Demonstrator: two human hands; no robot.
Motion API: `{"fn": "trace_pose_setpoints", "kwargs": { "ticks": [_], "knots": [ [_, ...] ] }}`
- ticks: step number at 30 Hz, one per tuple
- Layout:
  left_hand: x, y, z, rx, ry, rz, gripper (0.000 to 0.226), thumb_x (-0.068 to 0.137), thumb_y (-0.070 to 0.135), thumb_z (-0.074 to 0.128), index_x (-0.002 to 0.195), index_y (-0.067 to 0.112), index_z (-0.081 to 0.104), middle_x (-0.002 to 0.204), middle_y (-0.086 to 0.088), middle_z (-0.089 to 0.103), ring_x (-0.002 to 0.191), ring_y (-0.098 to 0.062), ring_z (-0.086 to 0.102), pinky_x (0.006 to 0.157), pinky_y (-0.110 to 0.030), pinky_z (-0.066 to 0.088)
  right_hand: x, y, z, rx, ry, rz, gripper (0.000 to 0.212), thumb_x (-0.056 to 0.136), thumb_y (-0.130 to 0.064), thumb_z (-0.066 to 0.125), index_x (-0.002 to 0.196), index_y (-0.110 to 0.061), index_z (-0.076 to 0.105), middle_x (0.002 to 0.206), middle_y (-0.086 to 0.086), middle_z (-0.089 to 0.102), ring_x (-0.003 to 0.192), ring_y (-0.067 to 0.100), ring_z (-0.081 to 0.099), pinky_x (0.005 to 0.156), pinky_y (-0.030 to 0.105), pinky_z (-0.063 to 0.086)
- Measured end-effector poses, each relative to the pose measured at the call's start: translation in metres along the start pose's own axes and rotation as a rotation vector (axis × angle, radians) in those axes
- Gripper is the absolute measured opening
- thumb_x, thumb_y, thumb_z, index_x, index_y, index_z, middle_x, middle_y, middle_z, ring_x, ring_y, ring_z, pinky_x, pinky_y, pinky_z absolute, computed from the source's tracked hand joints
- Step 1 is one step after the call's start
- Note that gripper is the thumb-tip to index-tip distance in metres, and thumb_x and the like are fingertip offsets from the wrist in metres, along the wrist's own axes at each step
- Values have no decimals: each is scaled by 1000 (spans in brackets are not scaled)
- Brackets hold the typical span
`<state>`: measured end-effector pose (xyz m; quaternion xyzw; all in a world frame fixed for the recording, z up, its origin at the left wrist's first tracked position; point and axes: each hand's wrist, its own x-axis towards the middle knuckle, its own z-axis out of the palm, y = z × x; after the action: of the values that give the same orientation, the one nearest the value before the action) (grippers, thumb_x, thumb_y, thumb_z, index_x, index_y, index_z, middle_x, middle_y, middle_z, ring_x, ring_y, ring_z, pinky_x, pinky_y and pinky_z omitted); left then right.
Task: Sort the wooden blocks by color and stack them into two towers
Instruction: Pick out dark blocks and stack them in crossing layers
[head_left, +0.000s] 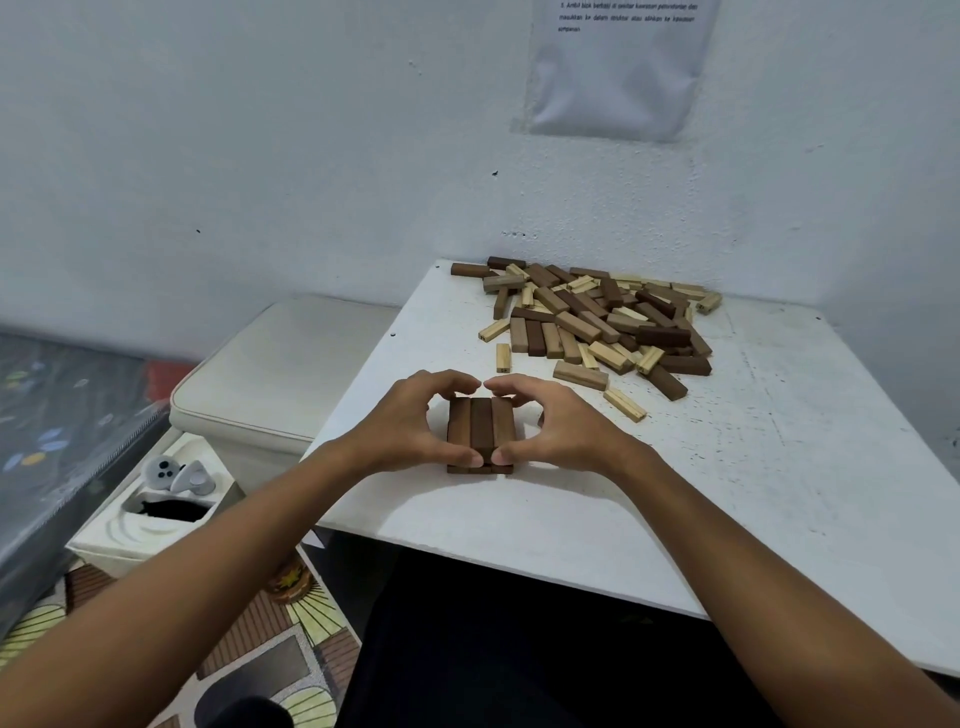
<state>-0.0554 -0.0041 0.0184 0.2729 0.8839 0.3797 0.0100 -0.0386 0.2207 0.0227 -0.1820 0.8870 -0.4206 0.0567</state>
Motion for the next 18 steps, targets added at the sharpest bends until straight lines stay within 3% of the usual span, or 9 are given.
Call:
{"fn": "trace_pose_setpoints", "kwargs": {
  "ticks": [4, 9, 11, 14, 18],
  "knots": [
    [3, 5, -4, -17, 14, -5, 75, 56, 68, 72, 122, 37, 56, 119, 22, 58, 109, 6, 51, 79, -8, 37, -2, 0, -5, 38, 49, 23, 64, 77, -45, 74, 136, -34, 52, 136, -16, 52, 120, 5, 48, 86, 26, 41],
    [24, 16, -9, -3, 61, 16, 60, 71, 70, 58, 118, 32, 62, 113, 22, 62, 106, 4, 53, 78, -8, 37, -7, 8, -25, 42, 172, 55, 45, 86, -43, 67, 128, -27, 61, 126, -12, 60, 114, 5, 55, 88, 30, 47],
    [41, 21, -7, 41, 23, 22, 53, 75, 62, 61, 116, 29, 64, 113, 19, 62, 105, 2, 53, 79, -12, 38, -11, 16, -37, 42, 224, 72, 43, 85, -43, 67, 124, -24, 64, 121, -9, 63, 109, 6, 57, 86, 31, 49],
    [69, 32, 0, 118, -83, 56, 45, 81, 49, 67, 118, 23, 65, 114, 13, 62, 103, -4, 53, 84, -24, 44, -16, 31, -58, -19, 329, 101, 29, 89, -27, 68, 117, -19, 68, 109, -7, 66, 98, 6, 60, 79, 27, 49],
    [108, 51, 19, 269, -230, 141, 36, 90, 31, 66, 123, 16, 63, 120, 3, 61, 107, -8, 51, 84, -23, 41, -20, 59, -84, -128, 572, 211, 22, 89, -14, 67, 110, -11, 70, 99, -1, 69, 91, 14, 64, 80, 32, 55]
  ]
}}
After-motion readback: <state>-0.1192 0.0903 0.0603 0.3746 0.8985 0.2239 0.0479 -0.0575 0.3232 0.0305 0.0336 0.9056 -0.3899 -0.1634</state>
